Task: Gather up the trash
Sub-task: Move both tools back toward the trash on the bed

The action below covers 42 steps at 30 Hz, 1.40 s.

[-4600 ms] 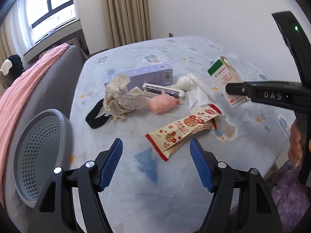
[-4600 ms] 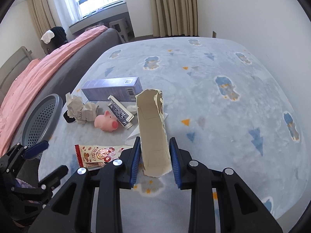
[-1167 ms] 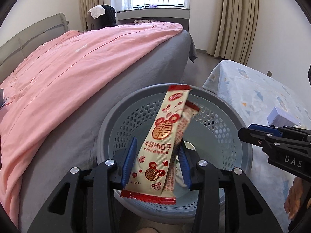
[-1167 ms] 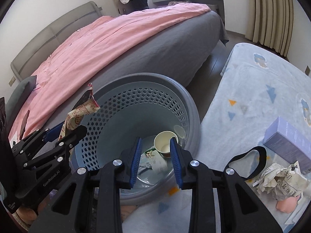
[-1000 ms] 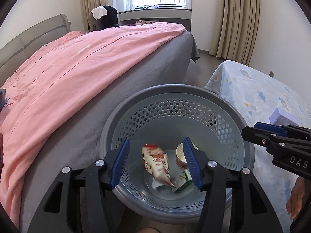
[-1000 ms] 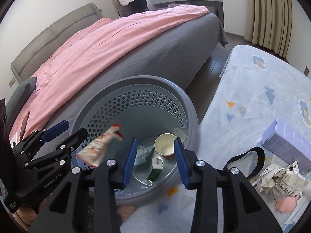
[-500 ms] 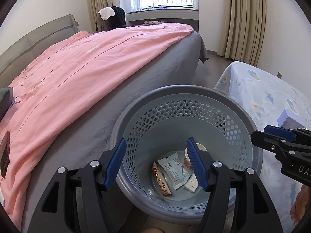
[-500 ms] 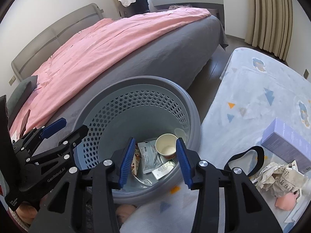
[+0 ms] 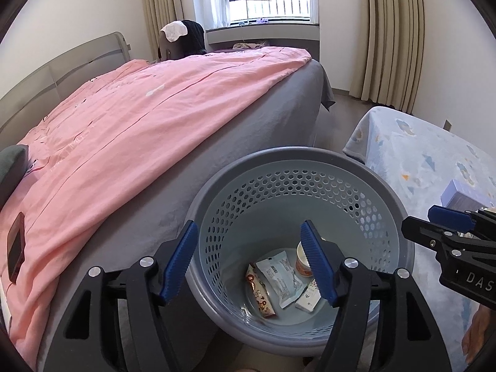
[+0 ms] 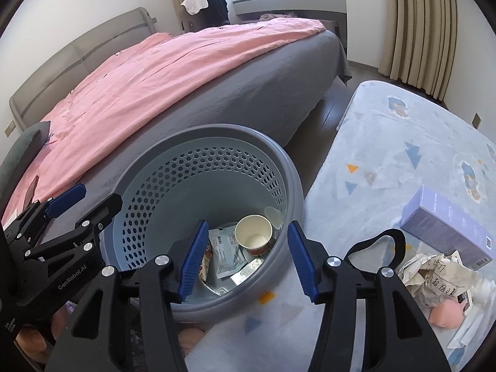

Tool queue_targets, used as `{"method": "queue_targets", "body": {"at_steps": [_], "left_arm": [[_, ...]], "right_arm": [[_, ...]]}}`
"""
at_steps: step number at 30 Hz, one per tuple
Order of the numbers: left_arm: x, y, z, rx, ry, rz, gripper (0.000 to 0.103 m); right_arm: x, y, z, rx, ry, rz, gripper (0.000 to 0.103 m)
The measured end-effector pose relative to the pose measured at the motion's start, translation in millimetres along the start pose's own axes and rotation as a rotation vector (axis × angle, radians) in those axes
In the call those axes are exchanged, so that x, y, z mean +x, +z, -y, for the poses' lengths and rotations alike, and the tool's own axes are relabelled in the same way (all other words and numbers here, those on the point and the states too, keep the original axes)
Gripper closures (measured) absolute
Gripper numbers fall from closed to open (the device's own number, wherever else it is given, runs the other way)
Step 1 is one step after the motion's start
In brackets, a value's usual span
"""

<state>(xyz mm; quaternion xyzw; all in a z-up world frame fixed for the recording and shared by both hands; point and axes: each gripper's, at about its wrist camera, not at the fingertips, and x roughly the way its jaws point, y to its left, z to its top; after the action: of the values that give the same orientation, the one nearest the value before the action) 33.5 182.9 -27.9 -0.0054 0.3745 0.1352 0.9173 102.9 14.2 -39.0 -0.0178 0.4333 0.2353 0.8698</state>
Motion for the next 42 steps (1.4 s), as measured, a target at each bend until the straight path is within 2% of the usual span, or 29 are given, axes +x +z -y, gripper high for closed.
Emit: {"method": "queue_targets", "body": {"at_steps": [8,21,42], "left_arm": [[-7,0,5,-0.001,-0.004,0.011,0.034],[-23,-2,37,0.038,-0.049,0.029,0.033],[-46,-16,126,0.155,-0.201,0.021,0.033]], "right_arm": [[-18,-7,8,0.028,-0.024,0.036,0.037],[-59,-40,40,0.124,-0.082,0.077,0.034],[-134,-92,151,0.316,-0.282,0.14,0.034]]}}
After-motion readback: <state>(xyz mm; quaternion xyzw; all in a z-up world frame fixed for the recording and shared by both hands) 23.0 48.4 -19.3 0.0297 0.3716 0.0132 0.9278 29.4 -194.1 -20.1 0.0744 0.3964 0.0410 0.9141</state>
